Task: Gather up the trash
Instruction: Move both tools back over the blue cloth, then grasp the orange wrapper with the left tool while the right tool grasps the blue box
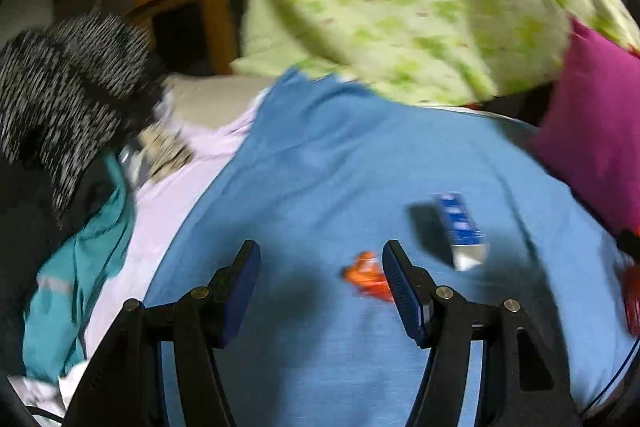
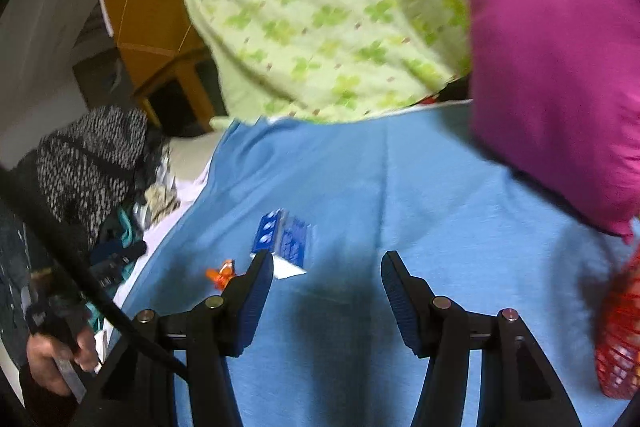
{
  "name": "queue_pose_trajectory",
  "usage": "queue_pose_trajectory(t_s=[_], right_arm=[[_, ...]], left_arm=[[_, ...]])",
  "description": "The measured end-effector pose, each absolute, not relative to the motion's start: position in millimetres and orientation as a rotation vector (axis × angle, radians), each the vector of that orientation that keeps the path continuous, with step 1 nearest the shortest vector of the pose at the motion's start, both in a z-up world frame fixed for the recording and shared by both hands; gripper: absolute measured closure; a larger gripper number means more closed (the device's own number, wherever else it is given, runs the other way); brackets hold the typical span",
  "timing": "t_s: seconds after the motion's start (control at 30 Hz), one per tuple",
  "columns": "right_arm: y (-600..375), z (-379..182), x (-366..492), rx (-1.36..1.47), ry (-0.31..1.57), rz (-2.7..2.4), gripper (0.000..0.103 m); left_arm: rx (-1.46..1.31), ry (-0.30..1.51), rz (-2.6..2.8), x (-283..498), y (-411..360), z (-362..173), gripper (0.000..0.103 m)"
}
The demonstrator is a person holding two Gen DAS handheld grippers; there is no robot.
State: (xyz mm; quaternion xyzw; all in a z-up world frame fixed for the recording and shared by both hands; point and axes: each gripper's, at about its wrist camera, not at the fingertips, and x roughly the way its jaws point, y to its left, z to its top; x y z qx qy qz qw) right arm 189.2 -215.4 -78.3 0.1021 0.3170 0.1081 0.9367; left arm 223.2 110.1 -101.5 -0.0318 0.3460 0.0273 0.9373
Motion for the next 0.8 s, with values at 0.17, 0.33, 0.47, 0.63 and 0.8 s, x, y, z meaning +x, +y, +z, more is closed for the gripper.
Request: queue_pose_trajectory(t_s=[0.17,0.33,0.47,0.63,0.8], right_arm=[[-171.5,-93.3,224.3,0.166,0.715,0.296,0.042],[-120.5,-110.3,262.9,0.084,0.765,0.34,0.038],[-88.4,-131.2,293.8,0.002,0.815,0.316,0.038],[-63.9,-158.4,327.4,-0.108,0.871,0.239,0.038],[-72.6,-179.9,345.5,-0.104,0.937,0.161,0.059]], left_arm=[[-0.088,0.762,0.067,230.3,128.6,-122.1,0.039],[-0.086,0.822,0.031,241.9,128.9,-137.6,0.039],[-0.148,0.874,0.016,250.9,137.2,-147.8,0.039],[-0.223,0.934,-0.007,264.6,140.3,-166.0,0.039],[-0.292,0.989,-0.071,279.9,123.6,-182.4,0.039]])
